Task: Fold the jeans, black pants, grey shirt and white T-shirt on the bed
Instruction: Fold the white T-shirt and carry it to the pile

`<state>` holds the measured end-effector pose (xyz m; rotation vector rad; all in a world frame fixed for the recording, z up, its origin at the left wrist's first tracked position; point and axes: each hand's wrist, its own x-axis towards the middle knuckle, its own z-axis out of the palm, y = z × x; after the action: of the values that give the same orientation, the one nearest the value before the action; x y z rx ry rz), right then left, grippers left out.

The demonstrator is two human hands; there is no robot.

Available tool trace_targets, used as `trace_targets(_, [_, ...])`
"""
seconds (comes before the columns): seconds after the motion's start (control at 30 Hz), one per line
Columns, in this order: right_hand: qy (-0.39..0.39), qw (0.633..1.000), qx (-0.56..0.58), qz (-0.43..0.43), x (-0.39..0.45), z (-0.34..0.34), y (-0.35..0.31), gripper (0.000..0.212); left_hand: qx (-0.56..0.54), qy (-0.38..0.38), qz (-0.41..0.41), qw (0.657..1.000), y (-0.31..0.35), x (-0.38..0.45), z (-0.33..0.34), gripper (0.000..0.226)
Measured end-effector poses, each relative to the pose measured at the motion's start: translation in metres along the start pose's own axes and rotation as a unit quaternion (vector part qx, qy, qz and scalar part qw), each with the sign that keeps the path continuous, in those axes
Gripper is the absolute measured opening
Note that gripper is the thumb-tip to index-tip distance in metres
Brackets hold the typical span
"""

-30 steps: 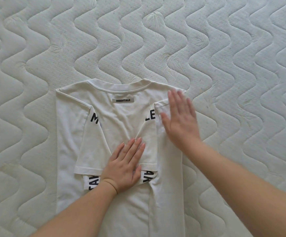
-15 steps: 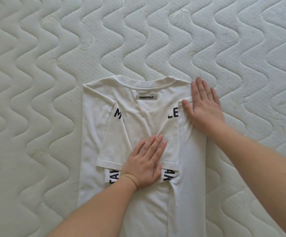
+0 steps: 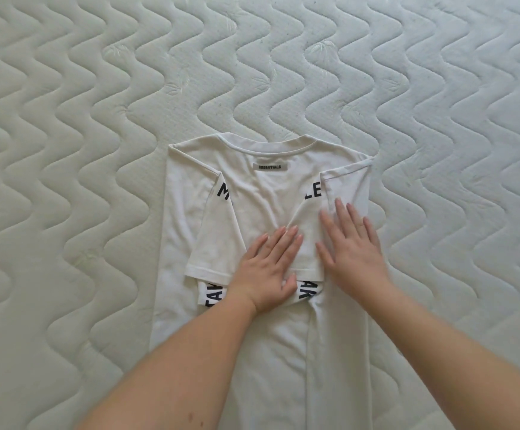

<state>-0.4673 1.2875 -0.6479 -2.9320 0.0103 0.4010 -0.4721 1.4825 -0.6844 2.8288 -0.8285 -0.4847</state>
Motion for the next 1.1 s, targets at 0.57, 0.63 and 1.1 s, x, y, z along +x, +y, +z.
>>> trace_targets(0.57, [0.004,0.978,0.117,0.172,-0.217,0.047,-0.033,0.068,-0.077,0.016,0.024,0.997,0.104,-0.156,0.022,0.065])
trace_targets(0.63, [-0.015,0.947,0.173,0.270,-0.239,0.047,-0.029,0.072,-0.110,0.006,0.016,0.994,0.121,-0.186,0.034,0.060])
trace_targets(1.1, [-0.286,0.863,0.271,0.317,-0.385,0.064,-0.029,0.050,-0.097,-0.198,-0.021,0.975,0.127,-0.319,0.037,0.061])
